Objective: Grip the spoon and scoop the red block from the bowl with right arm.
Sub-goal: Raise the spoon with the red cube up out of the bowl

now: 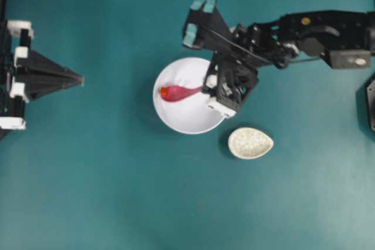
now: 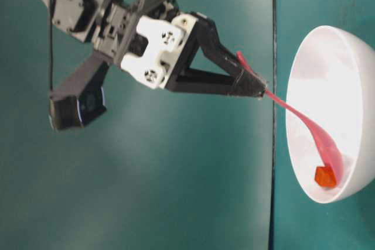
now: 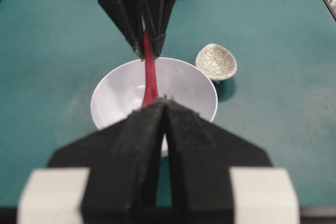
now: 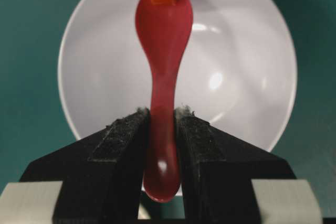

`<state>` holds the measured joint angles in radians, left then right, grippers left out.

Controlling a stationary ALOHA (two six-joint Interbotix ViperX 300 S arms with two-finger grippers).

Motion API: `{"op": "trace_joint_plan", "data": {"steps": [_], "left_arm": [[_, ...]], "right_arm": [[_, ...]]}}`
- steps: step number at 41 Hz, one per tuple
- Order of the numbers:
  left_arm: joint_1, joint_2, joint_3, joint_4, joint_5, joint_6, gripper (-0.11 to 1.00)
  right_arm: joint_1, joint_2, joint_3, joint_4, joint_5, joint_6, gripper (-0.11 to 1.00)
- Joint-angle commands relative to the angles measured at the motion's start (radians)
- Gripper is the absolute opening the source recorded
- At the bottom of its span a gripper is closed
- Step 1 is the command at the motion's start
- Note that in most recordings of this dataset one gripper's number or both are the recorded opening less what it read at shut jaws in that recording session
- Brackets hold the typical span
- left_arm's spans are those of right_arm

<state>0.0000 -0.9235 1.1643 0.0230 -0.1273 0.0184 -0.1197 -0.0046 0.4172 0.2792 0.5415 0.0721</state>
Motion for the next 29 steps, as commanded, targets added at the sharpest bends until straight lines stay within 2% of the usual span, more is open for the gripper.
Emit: {"op": "trace_joint_plan", "data": {"steps": [1,17,21,29], "left_arm": [[-0.002,0.003,-0.018,0.002,0.003,-0.002,0.00],[-0.008,-0.018,-0.031,0.002,0.034,-0.026,0.00],[-0.018,-0.028,-0.032,0.000,0.040,-0.026,0.00],[-0.020,-0.048,-0.035,0.000,0.048,-0.026,0.00]], "right_arm": [[0.015,-0.067,0.034,0.000,-0.060,0.002,0.24],[0.037,-0.304,0.290,-0.003,-0.396,-0.008,0.24],[0.041,-0.365,0.304,-0.006,-0.402,-0.012,0.24],[0.043,-0.491,0.288,-0.035,-0.319,-0.017,0.24]]}}
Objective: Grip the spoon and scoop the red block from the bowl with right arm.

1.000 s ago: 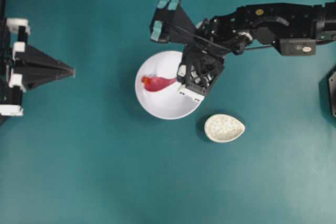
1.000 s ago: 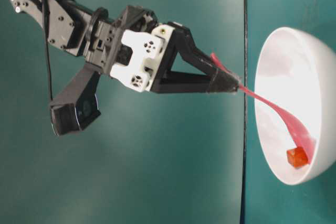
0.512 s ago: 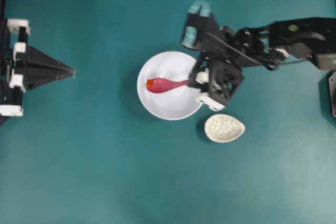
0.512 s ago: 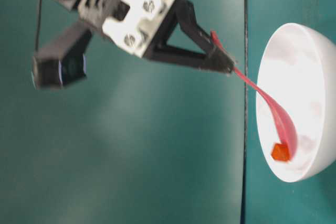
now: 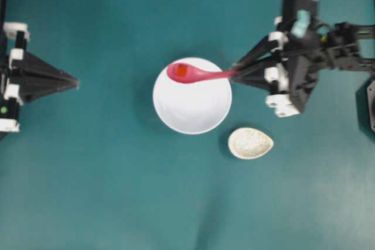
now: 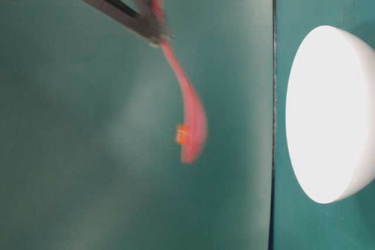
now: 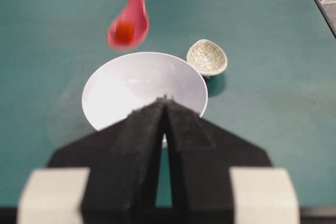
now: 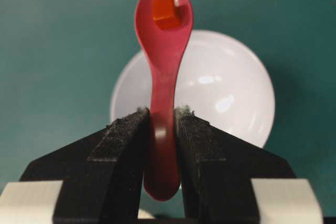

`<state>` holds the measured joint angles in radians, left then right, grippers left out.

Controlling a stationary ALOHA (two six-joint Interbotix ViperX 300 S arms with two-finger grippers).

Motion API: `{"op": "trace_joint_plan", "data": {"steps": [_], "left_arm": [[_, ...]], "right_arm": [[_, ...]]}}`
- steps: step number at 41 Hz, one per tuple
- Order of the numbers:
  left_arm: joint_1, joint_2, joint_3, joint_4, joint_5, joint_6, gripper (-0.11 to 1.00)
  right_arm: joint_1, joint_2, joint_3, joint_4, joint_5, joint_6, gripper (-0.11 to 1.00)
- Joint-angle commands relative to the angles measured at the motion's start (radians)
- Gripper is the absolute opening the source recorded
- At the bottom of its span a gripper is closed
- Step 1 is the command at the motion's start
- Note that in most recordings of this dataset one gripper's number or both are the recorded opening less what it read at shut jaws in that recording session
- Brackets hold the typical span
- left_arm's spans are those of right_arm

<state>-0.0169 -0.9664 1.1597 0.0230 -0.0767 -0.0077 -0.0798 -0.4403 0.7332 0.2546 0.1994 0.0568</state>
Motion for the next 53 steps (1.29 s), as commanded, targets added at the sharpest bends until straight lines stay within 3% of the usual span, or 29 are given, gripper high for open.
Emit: {"op": "trace_joint_plan", "data": {"steps": [1,12,53], "left_arm": [[-0.003,-0.008,-0.031,0.000,-0.003,0.000,0.00],[-0.003,-0.028,-0.032,0.000,-0.003,-0.002,0.00],[-0.002,-0.037,-0.035,-0.002,0.003,0.003,0.00]], "right_arm": [[0.003,-0.064,-0.029,-0.014,0.031,-0.002,0.24],[0.003,-0.144,-0.044,-0.018,0.075,0.003,0.24],[0.003,-0.117,-0.054,-0.014,0.074,0.009,0.24]]}}
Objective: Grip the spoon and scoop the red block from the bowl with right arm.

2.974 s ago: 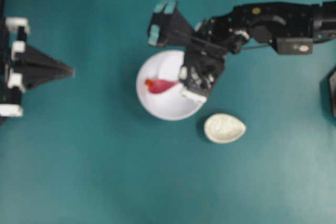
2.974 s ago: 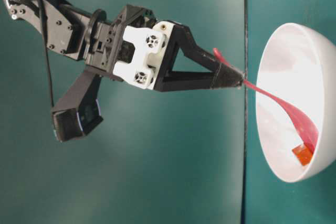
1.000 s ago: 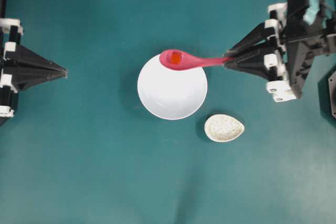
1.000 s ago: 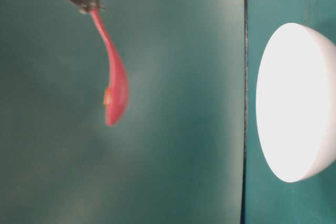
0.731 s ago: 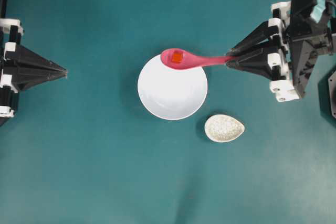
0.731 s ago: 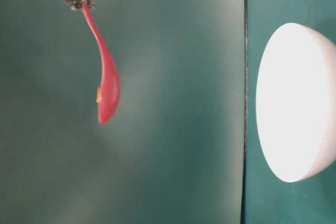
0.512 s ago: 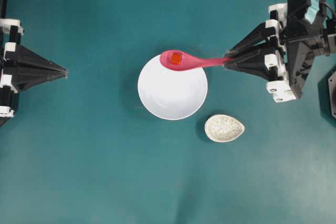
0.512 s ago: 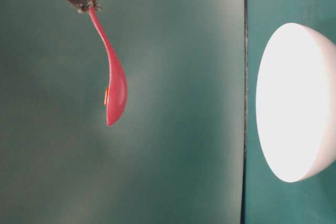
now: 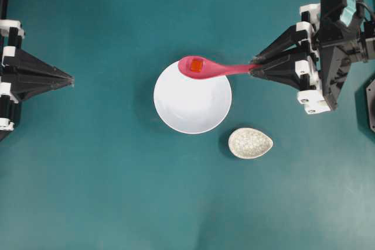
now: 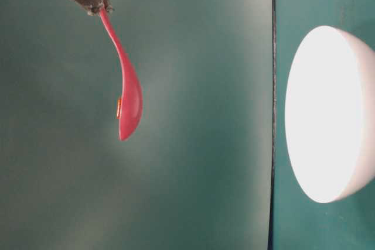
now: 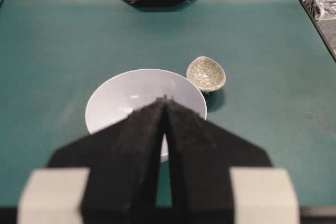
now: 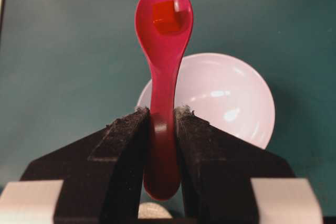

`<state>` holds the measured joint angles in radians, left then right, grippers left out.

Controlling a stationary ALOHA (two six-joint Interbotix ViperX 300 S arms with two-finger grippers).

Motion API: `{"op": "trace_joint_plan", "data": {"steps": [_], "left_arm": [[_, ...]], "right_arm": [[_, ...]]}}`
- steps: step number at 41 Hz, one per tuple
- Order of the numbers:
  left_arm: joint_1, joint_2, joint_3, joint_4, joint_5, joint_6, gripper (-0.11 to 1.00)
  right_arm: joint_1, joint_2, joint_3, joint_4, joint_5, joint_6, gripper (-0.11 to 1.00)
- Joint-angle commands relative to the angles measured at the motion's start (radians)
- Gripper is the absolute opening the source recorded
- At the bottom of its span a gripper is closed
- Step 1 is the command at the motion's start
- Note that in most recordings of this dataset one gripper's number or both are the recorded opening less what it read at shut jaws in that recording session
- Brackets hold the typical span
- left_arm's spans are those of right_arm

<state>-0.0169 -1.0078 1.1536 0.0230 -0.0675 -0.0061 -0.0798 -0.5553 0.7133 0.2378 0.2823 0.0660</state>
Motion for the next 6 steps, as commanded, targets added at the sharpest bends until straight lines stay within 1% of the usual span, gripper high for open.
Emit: {"op": "trace_joint_plan", "data": {"steps": [1,6], "left_arm": [[-0.002,0.005,-0.029,0.000,-0.006,0.003,0.00],[-0.002,0.003,-0.029,-0.002,-0.005,0.015,0.00]], "right_arm": [[0.003,0.000,-0.034,0.003,-0.009,0.000,0.24],[0.003,0.009,-0.037,0.003,-0.005,0.000,0.24]]}}
